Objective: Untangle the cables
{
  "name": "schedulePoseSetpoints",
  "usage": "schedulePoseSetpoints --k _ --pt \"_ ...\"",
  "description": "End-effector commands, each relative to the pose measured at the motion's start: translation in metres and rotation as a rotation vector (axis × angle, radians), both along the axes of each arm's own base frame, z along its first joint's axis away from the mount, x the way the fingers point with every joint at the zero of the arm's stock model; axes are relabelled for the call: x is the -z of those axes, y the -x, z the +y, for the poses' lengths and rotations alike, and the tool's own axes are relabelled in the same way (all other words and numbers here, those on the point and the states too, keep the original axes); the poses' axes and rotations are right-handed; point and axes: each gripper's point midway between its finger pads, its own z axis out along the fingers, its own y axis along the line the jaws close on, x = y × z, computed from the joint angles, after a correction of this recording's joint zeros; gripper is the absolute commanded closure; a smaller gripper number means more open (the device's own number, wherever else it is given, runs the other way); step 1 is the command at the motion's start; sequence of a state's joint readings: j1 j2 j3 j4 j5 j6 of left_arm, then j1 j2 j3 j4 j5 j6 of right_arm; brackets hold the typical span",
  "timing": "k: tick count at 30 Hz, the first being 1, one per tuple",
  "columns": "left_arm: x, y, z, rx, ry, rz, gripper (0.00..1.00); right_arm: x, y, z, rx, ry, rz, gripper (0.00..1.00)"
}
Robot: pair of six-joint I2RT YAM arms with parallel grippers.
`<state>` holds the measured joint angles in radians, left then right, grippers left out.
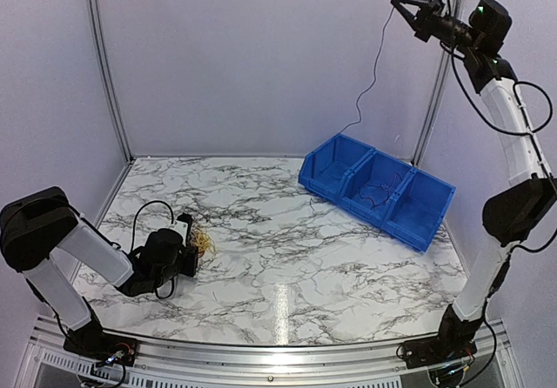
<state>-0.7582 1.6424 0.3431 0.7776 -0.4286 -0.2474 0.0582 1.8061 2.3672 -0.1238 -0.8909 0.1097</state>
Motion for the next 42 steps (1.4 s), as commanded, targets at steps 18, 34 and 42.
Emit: schedulePoseSetpoints --k 18,34,42 --pt "-0.008 0.008 0.017 -0.052 -0.002 0.014 0.73 0.278 -0.215 -0.025 0.383 0.284 0.299 1.00" --pt "-0.005 0.009 0.019 -0.070 0.011 0.022 0.69 0.198 -0.148 0.022 0.219 0.239 0.213 1.00" --pt "-0.006 0.013 0.024 -0.077 0.013 0.019 0.68 0.147 -0.118 0.044 0.193 0.189 0.134 1.00"
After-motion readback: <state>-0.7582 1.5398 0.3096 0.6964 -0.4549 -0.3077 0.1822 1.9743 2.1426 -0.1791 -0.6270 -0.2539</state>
